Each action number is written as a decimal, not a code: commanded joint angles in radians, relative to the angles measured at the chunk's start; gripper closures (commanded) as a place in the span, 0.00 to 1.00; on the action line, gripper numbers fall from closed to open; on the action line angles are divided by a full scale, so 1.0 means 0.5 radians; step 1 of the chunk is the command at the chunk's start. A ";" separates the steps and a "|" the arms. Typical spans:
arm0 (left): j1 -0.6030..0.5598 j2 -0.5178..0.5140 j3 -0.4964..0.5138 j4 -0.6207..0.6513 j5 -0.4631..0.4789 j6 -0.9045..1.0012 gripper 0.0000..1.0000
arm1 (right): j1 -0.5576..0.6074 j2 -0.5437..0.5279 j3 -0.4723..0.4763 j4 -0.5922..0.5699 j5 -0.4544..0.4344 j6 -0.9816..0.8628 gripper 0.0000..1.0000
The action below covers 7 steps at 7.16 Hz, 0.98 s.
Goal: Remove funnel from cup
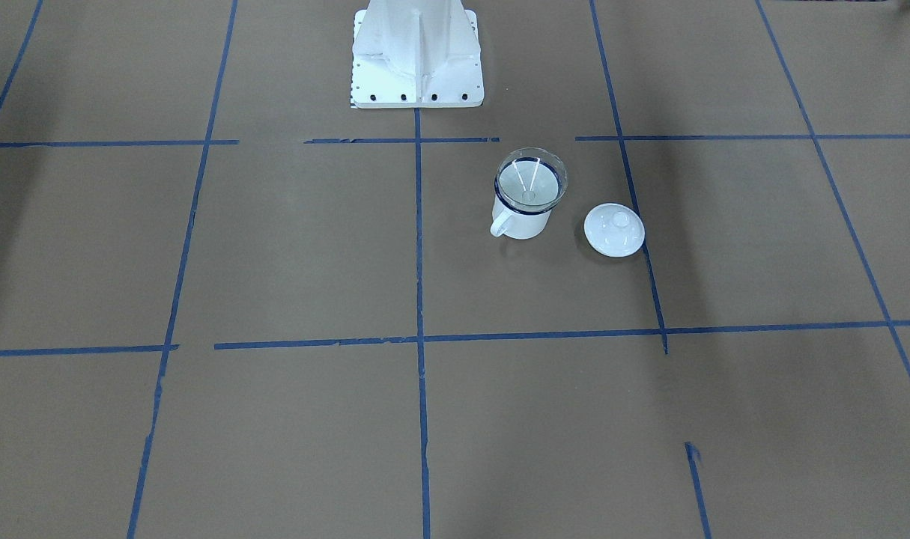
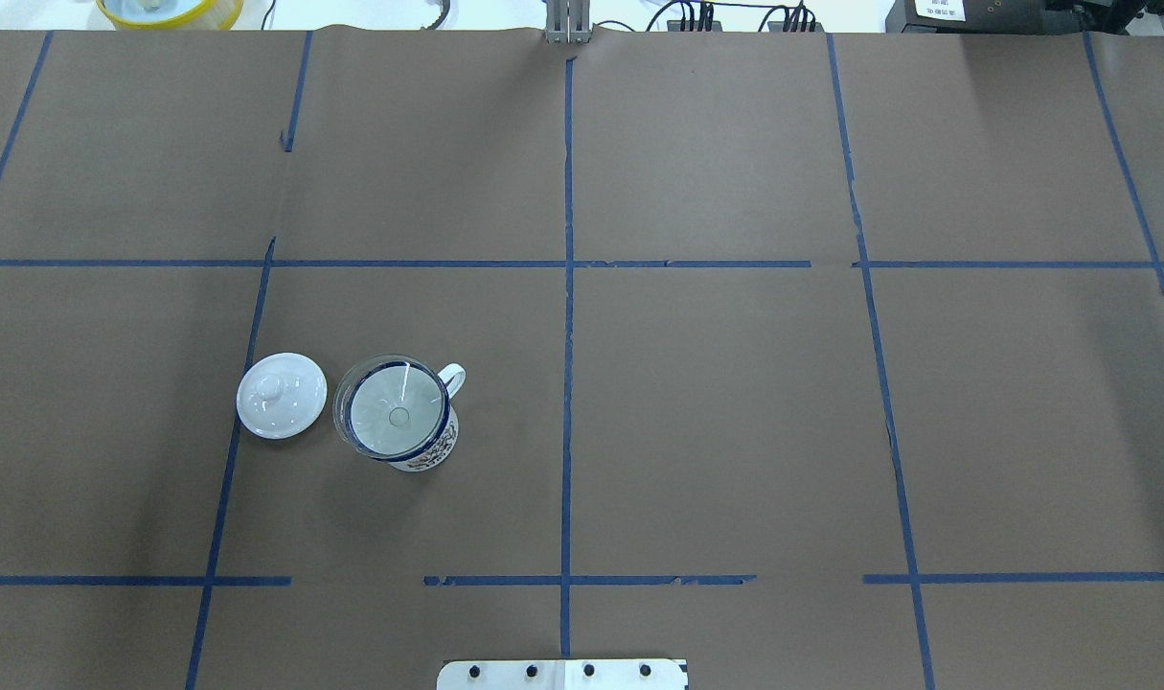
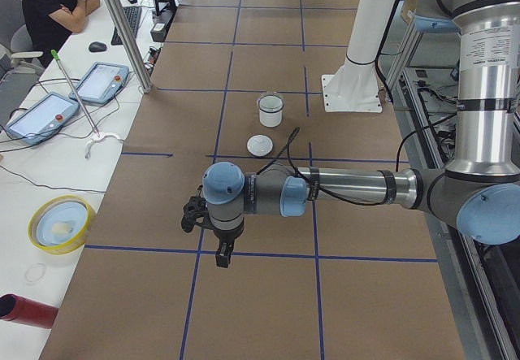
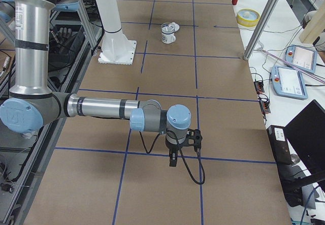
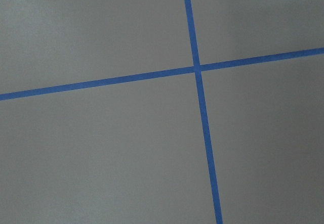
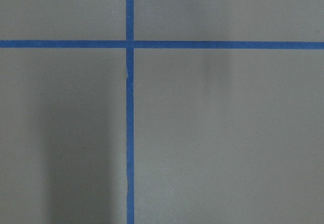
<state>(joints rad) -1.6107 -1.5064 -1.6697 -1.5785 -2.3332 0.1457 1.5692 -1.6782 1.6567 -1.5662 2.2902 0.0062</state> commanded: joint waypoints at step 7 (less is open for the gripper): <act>0.040 -0.187 -0.068 -0.132 0.003 -0.024 0.00 | 0.000 0.000 0.000 0.000 0.000 0.000 0.00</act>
<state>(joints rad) -1.5967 -1.5829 -1.6759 -1.6231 -2.3318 0.1371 1.5692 -1.6782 1.6566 -1.5662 2.2902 0.0061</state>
